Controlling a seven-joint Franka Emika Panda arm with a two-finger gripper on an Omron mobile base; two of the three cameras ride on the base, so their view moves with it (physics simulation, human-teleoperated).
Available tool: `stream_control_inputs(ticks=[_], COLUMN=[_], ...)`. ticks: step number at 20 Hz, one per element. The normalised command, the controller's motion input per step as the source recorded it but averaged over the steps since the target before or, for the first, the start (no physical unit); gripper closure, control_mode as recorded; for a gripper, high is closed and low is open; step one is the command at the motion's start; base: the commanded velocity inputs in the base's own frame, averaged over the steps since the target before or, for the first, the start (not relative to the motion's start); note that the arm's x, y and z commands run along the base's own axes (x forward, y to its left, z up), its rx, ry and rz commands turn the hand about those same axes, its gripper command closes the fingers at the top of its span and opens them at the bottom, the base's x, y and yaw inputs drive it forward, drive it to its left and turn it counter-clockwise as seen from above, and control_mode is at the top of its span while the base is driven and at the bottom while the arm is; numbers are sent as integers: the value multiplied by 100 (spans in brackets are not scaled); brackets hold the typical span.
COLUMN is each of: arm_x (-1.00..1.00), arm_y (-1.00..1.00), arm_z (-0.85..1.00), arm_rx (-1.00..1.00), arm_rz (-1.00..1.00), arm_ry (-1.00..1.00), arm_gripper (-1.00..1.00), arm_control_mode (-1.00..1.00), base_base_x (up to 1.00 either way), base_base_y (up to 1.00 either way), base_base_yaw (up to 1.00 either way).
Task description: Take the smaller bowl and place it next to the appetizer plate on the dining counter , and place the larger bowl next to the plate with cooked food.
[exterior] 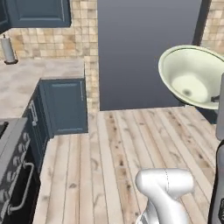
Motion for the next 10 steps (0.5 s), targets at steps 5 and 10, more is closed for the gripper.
stream_control_inputs(ticks=[5, 10], arm_x=[0, 0], arm_y=[0, 0], arm_z=[0, 0], arm_rx=[0, 0], arm_rz=[0, 0], arm_ry=[0, 0], arm_gripper=[100, 100], arm_control_mode=[100, 100], base_base_x=[25, 96], base_base_y=[-13, -12], base_base_yaw=[-80, -41])
